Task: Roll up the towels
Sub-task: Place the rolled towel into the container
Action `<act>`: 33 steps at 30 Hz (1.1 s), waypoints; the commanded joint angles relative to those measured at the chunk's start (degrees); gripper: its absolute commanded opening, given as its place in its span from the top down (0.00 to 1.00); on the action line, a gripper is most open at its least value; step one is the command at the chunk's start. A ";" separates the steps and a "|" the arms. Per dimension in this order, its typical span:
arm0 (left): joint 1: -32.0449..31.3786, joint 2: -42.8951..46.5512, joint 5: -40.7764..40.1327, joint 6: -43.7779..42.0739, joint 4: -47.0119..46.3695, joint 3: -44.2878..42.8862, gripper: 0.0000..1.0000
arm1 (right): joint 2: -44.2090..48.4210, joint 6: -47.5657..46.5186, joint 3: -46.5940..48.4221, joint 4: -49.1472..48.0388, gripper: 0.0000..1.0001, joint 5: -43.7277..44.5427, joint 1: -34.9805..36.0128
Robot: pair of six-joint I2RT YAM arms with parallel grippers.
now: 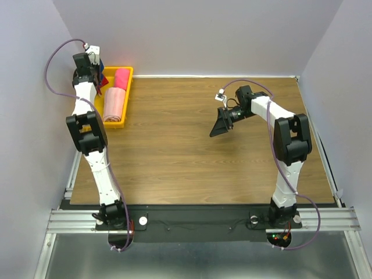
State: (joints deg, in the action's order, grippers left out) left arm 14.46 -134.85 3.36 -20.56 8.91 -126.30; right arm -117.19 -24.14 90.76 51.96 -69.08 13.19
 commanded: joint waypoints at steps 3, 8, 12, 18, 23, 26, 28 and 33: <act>-0.22 -1.99 3.24 -3.17 -8.64 -4.92 1.00 | -2.08 -0.12 -0.76 -0.73 0.00 -2.46 -0.18; -1.97 -5.77 2.89 -6.16 -8.56 -6.68 1.00 | -2.70 -0.03 -0.76 -0.81 0.00 -1.85 -0.10; -3.12 -9.19 0.60 -9.32 -10.05 -8.16 1.00 | -3.75 0.41 -0.41 -0.72 0.00 -1.76 -0.18; -3.03 -12.28 -1.24 -9.59 -10.14 -10.37 1.00 | -3.93 0.32 -0.94 -0.73 0.00 -1.94 -0.10; -3.03 -12.28 -1.16 -9.33 -9.70 -8.62 1.00 | -4.28 0.32 -0.76 -0.81 0.00 -1.59 -0.10; -2.86 -12.55 -1.60 -9.33 -9.00 -7.21 1.00 | -4.37 0.41 -0.59 -0.81 0.00 -1.67 -0.18; -2.68 -13.16 -1.69 -9.06 -8.99 -7.29 1.00 | -4.45 0.15 -0.85 -0.81 0.00 -1.67 -0.09; -2.33 -15.36 -1.95 -8.89 -7.50 -9.93 1.00 | -4.37 0.23 -1.02 -0.72 0.00 -1.50 -0.09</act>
State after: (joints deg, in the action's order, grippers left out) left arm 11.55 -150.02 2.39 -29.17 2.42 -133.12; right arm -121.32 -23.75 89.84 51.92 -69.47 13.19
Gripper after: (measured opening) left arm 0.376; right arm 0.999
